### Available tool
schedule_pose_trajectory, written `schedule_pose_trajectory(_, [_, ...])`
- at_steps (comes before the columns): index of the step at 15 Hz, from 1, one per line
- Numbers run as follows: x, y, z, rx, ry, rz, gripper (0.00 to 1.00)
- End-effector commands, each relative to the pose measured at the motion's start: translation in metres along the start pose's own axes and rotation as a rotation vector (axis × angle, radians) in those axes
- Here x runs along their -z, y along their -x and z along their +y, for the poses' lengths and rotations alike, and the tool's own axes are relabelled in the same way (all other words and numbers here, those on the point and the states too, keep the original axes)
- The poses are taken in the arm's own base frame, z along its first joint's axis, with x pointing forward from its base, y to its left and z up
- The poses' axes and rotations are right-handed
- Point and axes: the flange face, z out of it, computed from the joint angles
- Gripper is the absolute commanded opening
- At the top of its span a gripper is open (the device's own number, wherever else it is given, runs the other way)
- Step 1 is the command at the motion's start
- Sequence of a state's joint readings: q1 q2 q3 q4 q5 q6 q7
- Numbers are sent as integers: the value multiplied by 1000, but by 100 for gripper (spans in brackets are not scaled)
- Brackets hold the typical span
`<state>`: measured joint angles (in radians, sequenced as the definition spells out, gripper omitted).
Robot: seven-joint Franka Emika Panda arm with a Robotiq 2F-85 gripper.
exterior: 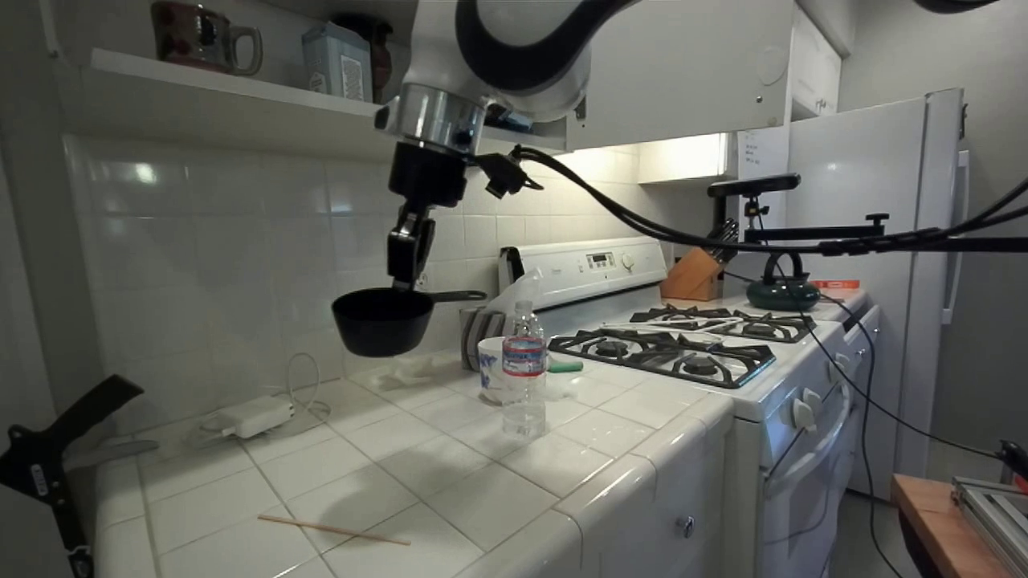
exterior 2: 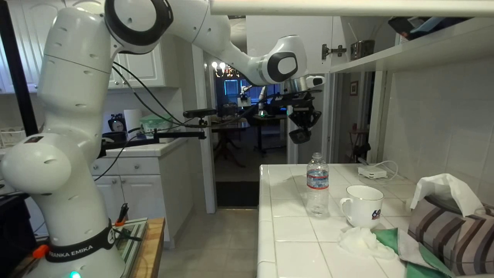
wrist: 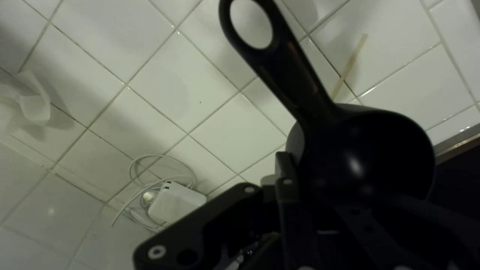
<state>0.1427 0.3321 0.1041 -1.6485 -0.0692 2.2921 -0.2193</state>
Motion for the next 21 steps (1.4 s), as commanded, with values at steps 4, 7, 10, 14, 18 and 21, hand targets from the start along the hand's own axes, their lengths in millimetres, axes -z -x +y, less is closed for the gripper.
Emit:
schedule_pose_trajectory(4, [-38, -69, -6, -142, -58, 0, 1])
schedule_pose_trajectory(7, [-55, -90, -3, -215, -47, 41, 1])
schedule_pose_trajectory(10, [-85, -100, -1, -273, -48, 43, 1])
schedule_pose_trajectory(14, [-127, -102, 0, -333, -35, -10, 1])
schedule_pose_trajectory(18, [-156, -97, 6, -376, -51, -47, 1])
schedule_pose_trajectory(21, [-172, -90, 9, -408, -66, -88, 1])
